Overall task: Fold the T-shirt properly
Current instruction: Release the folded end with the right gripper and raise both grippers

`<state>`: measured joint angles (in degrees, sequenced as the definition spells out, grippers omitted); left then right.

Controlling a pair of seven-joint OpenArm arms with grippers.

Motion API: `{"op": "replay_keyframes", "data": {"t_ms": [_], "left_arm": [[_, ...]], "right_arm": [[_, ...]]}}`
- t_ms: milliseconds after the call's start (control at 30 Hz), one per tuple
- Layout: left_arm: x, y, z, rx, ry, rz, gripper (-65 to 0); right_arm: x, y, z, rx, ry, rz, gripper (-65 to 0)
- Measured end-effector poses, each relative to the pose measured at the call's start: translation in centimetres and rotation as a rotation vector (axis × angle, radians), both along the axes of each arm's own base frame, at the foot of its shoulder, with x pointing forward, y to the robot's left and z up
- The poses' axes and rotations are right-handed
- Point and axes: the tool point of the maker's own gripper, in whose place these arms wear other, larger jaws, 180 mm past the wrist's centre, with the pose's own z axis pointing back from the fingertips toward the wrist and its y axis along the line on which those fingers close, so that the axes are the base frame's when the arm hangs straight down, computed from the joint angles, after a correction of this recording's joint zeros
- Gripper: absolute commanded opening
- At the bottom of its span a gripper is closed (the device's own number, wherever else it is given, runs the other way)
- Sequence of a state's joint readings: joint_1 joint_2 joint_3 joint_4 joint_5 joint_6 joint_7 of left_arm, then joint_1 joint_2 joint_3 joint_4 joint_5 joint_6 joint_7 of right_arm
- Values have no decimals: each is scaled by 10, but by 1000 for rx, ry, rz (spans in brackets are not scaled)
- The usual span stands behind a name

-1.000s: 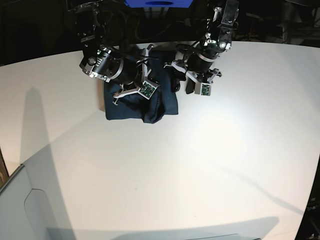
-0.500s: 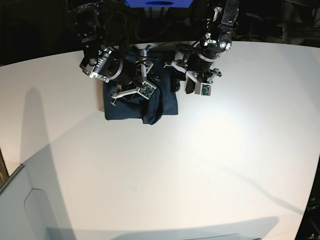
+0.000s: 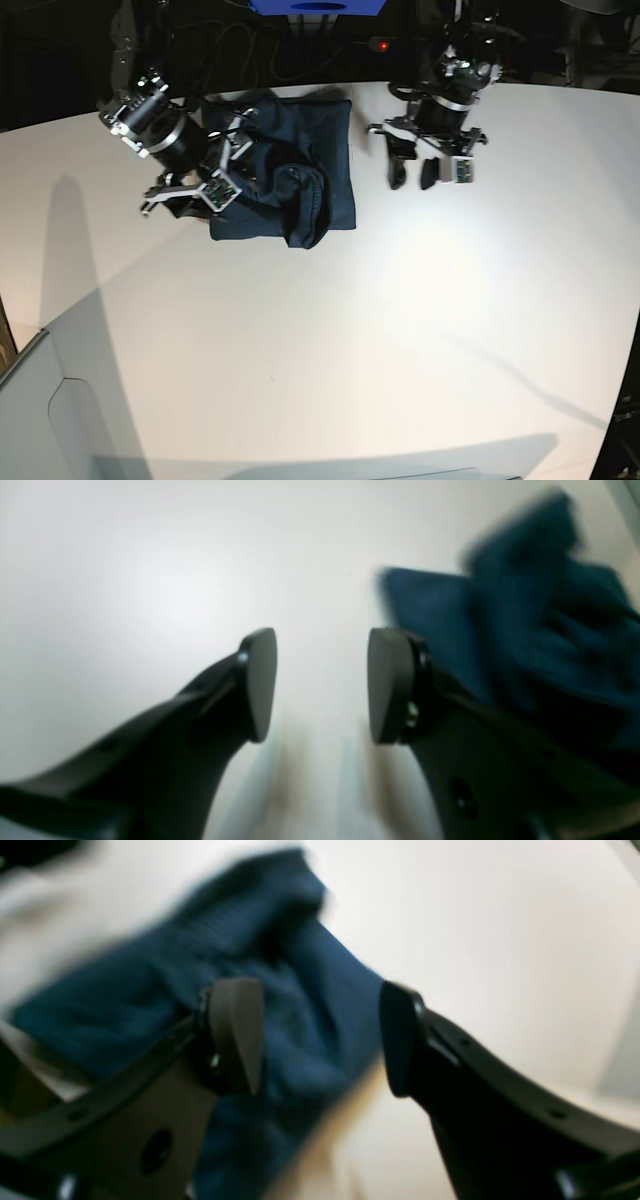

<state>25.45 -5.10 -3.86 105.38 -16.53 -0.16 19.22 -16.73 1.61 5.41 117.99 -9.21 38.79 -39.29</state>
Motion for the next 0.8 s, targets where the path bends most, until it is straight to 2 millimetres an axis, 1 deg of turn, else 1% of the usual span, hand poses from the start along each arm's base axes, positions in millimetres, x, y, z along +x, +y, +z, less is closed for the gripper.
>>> {"op": "replay_keyframes", "data": {"t_ms": [33,100,167,267,367,433,500,600,667,733,800], "left_arm": [[-1,13,0,17,3,31,-368],[-4,35,0,51,8,79,-368],[-4,51,1,72,7,115,-368],[-4,64,4,90,0,146,-368],[-3,71,5,98,-5,162,-368],[-3,71,5,97,-4,163,-368],[-4,70,5,96,-3,162,-368],[-4,70,5,96,-4,162,-368],[-4,70,5,96,-3,162,-368],[-4,69,5,91,-3,165,-368],[-4,69,5,91,-2,164,-368]], "right_arm": [[-3,-3,-3,-4,10,-8,-295],[-11,-2,-8,0,34,-5,-294],[-17,1,-12,6,50,2,-294],[-17,2,-11,11,48,2,-294],[-16,7,-10,6,46,20,-294],[-17,19,-10,25,46,52,-294],[-17,25,-15,34,62,68,-298],[-14,26,-25,35,85,71,-302],[-16,26,-30,34,100,70,-306],[-17,26,-32,32,107,72,-351],[-18,28,-31,33,107,79,-441]]}}
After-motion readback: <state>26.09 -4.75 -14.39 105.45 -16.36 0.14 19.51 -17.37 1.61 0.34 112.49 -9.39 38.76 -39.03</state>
